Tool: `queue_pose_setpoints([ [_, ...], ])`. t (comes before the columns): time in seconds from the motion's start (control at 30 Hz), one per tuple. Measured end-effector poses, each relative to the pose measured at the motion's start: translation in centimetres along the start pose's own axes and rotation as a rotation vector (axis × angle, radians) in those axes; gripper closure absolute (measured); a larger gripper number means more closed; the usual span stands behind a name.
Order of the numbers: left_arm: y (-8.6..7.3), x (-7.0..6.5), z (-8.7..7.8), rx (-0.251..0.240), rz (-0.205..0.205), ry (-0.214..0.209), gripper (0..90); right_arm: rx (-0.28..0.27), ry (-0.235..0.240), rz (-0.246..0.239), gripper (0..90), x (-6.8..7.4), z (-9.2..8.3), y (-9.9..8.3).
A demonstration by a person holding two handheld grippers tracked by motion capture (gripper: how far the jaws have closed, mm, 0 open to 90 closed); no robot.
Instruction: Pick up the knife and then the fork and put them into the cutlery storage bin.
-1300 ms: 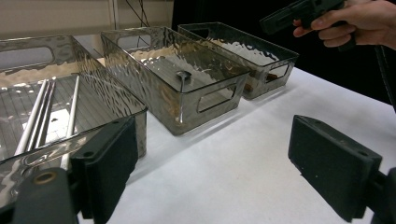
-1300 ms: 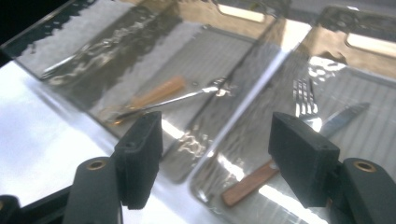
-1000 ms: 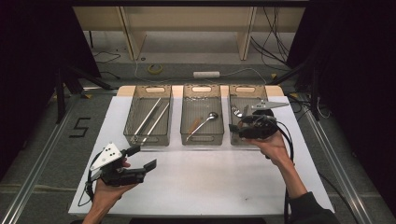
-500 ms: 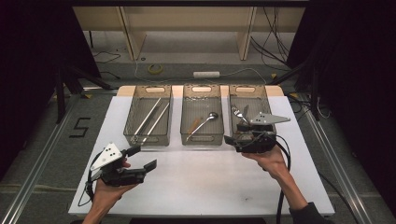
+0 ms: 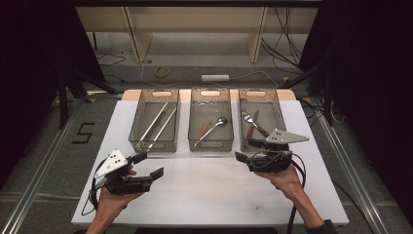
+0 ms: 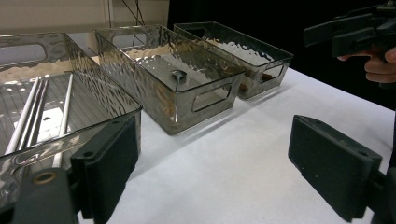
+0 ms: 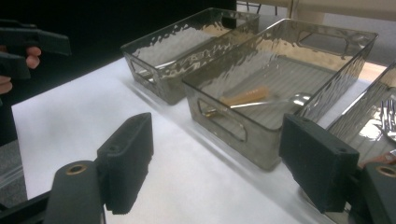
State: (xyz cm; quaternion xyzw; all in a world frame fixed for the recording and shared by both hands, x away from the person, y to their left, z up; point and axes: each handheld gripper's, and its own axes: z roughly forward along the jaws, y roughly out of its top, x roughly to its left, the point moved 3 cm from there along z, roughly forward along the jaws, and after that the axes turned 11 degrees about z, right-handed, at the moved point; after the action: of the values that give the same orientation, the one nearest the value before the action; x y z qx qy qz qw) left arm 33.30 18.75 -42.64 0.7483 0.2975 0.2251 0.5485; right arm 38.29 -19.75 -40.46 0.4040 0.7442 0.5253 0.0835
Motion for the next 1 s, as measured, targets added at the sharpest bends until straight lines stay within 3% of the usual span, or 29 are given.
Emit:
queue_pose_setpoints([
  [1.0, 0.0, -0.1, 0.0, 0.004, 0.003, -0.013, 15.5, -0.058, -0.014, -0.014, 26.4, -0.1, -2.6, -3.4],
])
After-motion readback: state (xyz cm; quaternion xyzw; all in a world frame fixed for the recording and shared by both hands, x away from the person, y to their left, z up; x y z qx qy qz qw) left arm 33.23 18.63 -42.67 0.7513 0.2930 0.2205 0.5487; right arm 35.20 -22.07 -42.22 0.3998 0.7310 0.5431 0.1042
